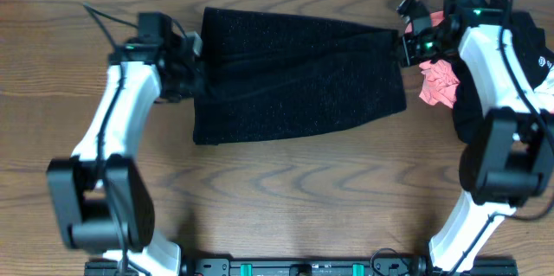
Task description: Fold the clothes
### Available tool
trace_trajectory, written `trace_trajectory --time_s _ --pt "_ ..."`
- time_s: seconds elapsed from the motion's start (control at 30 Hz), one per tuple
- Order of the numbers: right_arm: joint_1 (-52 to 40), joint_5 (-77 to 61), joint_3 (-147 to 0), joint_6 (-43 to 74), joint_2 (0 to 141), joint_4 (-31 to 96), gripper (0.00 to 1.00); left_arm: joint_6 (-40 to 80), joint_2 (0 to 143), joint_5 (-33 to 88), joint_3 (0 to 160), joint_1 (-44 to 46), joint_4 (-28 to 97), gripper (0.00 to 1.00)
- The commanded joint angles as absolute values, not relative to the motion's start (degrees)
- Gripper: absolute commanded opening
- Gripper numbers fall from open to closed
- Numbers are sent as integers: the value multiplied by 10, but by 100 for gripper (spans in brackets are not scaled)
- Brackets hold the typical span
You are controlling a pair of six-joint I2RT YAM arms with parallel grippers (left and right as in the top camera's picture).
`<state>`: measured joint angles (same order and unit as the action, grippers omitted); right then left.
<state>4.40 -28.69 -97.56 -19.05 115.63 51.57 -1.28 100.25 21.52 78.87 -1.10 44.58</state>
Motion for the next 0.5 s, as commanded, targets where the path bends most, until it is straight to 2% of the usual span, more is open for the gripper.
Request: trace_trajectory --time_s 0.0,0.47 --pt "60 -284 -1001 -194 1080 530 1 -8 941 213 815 -28 456 6" --pt "60 -238 -1001 -202 973 697 1 -7 792 133 815 -46 534 6"
